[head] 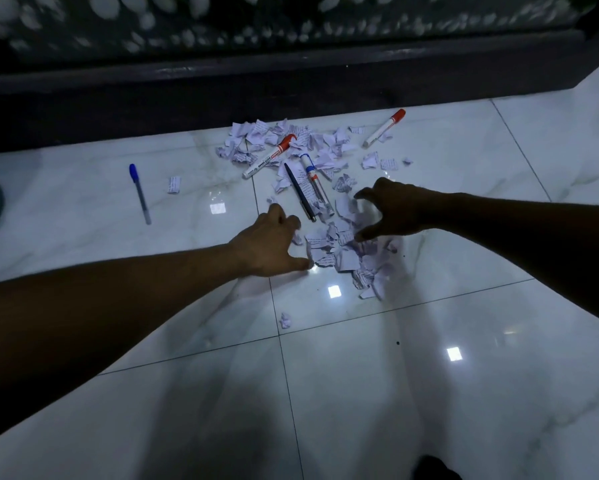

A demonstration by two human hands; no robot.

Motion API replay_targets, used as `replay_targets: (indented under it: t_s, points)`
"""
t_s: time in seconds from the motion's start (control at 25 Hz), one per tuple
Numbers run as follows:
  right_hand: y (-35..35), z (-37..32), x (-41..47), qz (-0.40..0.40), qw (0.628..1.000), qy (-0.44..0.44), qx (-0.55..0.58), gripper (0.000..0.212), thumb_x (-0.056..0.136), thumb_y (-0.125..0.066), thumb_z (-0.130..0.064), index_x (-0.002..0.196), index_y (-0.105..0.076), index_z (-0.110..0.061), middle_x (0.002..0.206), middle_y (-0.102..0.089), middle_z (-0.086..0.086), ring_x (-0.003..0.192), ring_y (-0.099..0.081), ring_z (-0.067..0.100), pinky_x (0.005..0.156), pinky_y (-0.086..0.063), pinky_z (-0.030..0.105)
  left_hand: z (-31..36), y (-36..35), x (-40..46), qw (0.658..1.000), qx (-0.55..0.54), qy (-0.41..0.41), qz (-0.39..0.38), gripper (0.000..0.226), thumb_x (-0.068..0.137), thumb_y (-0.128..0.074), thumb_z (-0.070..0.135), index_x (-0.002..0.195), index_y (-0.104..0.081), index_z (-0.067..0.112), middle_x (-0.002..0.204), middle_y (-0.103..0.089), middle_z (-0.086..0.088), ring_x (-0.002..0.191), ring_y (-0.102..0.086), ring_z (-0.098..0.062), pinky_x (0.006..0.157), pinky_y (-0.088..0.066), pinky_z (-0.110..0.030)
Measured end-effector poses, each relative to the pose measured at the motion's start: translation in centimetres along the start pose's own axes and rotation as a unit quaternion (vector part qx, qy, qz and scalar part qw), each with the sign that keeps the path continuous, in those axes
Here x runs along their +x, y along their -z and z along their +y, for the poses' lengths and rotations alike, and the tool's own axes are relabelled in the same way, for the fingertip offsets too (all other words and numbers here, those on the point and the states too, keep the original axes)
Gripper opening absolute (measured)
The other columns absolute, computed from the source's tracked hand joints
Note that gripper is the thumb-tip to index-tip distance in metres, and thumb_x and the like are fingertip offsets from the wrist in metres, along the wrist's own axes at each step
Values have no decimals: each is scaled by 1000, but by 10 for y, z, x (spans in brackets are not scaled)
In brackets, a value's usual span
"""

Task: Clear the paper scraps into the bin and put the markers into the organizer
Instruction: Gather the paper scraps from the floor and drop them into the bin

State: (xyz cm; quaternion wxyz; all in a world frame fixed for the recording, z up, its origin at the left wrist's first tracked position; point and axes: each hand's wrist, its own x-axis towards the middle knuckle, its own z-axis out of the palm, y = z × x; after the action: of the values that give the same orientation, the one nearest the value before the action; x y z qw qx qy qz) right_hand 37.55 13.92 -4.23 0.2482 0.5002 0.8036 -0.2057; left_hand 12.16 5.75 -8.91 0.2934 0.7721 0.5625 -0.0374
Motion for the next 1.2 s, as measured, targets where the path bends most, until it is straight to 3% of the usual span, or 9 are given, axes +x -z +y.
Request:
replay_targets:
  t_s: [0.24, 0.36, 0.52, 0.64, 0.76, 0.88, 0.96, 1.04, 1.2]
  points:
    - [-33, -26, -26, -27, 996, 80, 13, 85, 77, -68, -67, 144, -43, -22, 132, -49, 11, 104, -56, 22, 84, -48, 30, 18, -18, -27, 992, 38, -89, -80, 90, 75, -66, 69, 145, -33, 22, 131, -36, -6, 102, -48, -18, 83, -49, -31]
    - [-28, -28, -33, 5, 994, 106, 20, 82, 77, -69, -65, 144, -43, -26, 131, -53, 5, 96, -51, 11, 80, -44, 27, 16, -18, -44, 985, 101, -110, -89, 97, 71, -69, 69, 146, -27, 23, 131, -35, -4, 105, -47, -18, 80, -51, -33]
    - [-30, -2, -42, 5, 1000, -13, 27, 96, 65, -79, -65, 143, -40, -25, 127, -55, 9, 109, -57, 23, 87, -48, 33, 7, -27, -66, 979, 137, -113, -96, 80, 74, -74, 53, 134, -32, 21, 119, -35, -5, 94, -48, -20, 69, -53, -37]
    - [-60, 2, -56, -31, 992, -74, 99, 107, 51, -84, -68, 138, -39, -27, 115, -59, 8, 97, -60, 22, 84, -55, 36, 11, -38, -70, 987, 91, -113, -64, 62, 85, -71, 38, 132, -35, 18, 113, -39, -8, 73, -46, -15, 60, -44, -30]
    - [-83, -15, -67, 8, 987, -63, 147, 104, 46, -89, -62, 131, -40, -29, 106, -55, 7, 91, -55, 19, 77, -50, 32, 23, -39, -63, 994, 45, -83, -54, 83, 84, -75, 29, 147, -23, 18, 119, -39, -11, 66, -47, -13, 54, -36, -23]
    - [-90, -33, -63, 29, 985, -58, 158, 114, 51, -91, -55, 143, -30, -28, 120, -45, 13, 100, -55, 29, 77, -47, 33, 34, -38, -48, 999, 11, -39, -27, 116, 78, -82, 28, 157, 2, 18, 131, -39, -15, 85, -60, -23, 65, -46, -25]
    - [-89, -42, -57, 40, 982, -60, 174, 116, 55, -92, -50, 148, -25, -27, 126, -42, 13, 106, -55, 32, 81, -47, 34, 37, -35, -37, 1000, -18, 1, -23, 124, 75, -85, 29, 157, 8, 20, 133, -39, -18, 94, -62, -27, 69, -47, -27]
    - [-88, -49, -50, 50, 981, -58, 180, 117, 58, -92, -47, 149, -22, -28, 130, -40, 14, 110, -54, 33, 85, -49, 35, 41, -32, -27, 999, -29, 24, -31, 122, 72, -87, 31, 157, 0, 20, 132, -39, -18, 100, -60, -29, 71, -45, -28]
    - [-91, -63, -39, 64, 980, -23, 189, 105, 64, -90, -35, 146, -26, -28, 124, -46, 14, 108, -55, 31, 80, -47, 32, 46, -32, -19, 998, -58, -3, -22, 83, 76, -82, 29, 143, -35, 15, 122, -52, -14, 100, -49, -18, 75, -42, -26]
